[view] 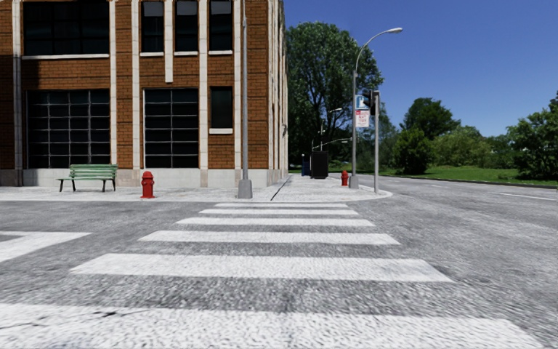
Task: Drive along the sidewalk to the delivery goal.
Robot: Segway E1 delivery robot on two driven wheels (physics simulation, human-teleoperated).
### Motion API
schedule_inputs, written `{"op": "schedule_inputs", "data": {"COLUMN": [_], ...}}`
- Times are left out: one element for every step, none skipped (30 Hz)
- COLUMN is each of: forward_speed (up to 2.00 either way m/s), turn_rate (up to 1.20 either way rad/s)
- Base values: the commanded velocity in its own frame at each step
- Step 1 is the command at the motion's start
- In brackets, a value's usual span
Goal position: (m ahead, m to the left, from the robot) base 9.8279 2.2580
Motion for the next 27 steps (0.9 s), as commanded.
{"op": "schedule_inputs", "data": {"forward_speed": [1.18,1.18,1.18,1.18,1.18,1.18,1.18,1.18,1.18,1.18,1.19,1.26,1.58,1.58,2.00,2.00,2.00,2.00,2.00,2.00,2.00,2.00,2.00,2.00,2.00,2.00,2.00], "turn_rate": [0.00,0.00,0.00,0.00,0.00,0.00,0.00,-0.10,-0.16,-0.16,-0.19,-0.21,-0.21,-0.21,-0.22,-0.24,-0.24,-0.24,-0.24,-0.24,-0.24,-0.23,-0.07,0.00,0.00,0.00,0.00]}}
